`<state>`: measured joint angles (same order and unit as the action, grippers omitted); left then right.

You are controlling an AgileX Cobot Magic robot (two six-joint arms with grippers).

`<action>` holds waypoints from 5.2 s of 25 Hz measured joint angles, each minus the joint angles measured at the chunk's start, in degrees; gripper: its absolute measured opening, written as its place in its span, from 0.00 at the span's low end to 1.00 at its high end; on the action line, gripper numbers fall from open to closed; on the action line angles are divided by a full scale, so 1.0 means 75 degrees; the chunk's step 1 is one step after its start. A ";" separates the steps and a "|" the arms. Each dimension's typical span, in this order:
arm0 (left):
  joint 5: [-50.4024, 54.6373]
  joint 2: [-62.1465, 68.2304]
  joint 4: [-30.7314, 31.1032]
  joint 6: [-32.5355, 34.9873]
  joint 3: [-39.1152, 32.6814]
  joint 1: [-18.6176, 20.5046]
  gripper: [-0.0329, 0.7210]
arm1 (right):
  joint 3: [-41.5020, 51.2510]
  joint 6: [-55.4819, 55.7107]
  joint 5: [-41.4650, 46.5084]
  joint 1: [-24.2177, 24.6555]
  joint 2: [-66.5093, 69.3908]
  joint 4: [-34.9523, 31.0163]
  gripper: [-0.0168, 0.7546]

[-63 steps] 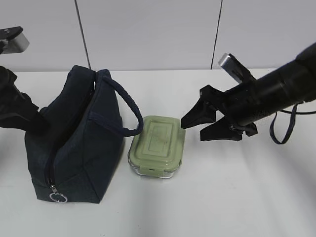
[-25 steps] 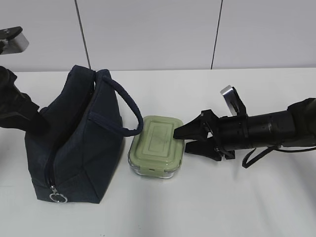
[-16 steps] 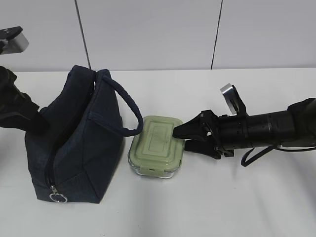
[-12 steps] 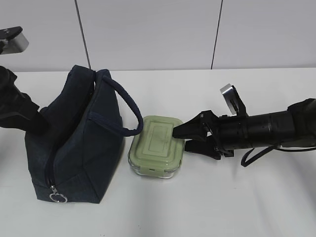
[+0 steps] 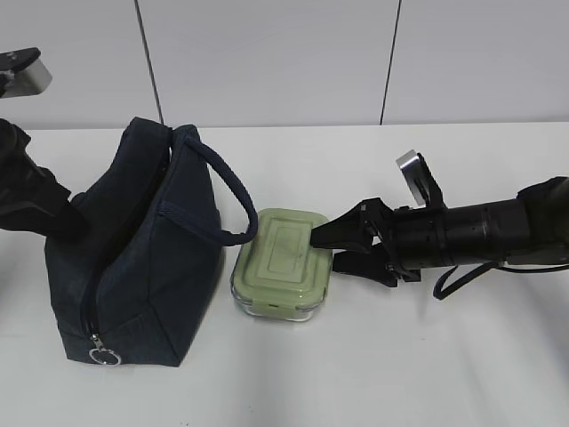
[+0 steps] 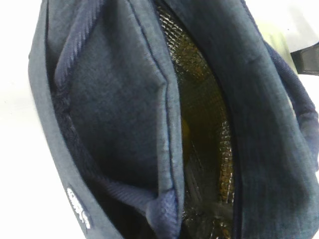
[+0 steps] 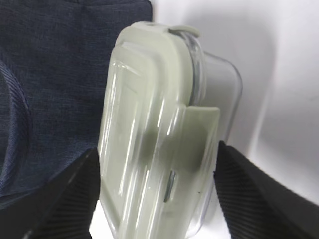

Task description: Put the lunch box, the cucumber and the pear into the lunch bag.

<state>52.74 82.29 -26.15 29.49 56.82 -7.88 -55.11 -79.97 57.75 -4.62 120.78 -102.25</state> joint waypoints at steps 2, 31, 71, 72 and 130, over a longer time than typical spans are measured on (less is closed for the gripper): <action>0.0000 0.0000 0.0000 0.0000 0.0000 0.0000 0.04 | 0.0000 0.0000 0.0000 -0.0065 0.0000 0.0000 0.75; 0.0000 0.0000 0.0000 -0.0008 0.0000 0.0000 0.04 | -0.0102 0.0223 -0.0869 -0.0568 0.0027 -0.0006 0.74; 0.0006 0.0000 0.0041 -0.0008 0.0000 0.0000 0.04 | -0.0330 0.1870 -0.1378 -0.0333 -0.3002 0.1505 0.42; 0.0006 0.0000 0.0041 -0.0008 0.0000 0.0000 0.04 | -0.0463 0.2038 -0.1356 -0.0333 -0.3128 0.1694 0.42; 0.0129 0.0064 0.0001 -0.0032 0.0055 -0.0066 0.04 | -0.3713 0.8427 -0.3008 -0.3564 -0.1892 0.8444 0.42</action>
<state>53.70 82.77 -26.14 29.25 57.23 -8.38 -82.95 -16.78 35.19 -31.35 106.59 -38.92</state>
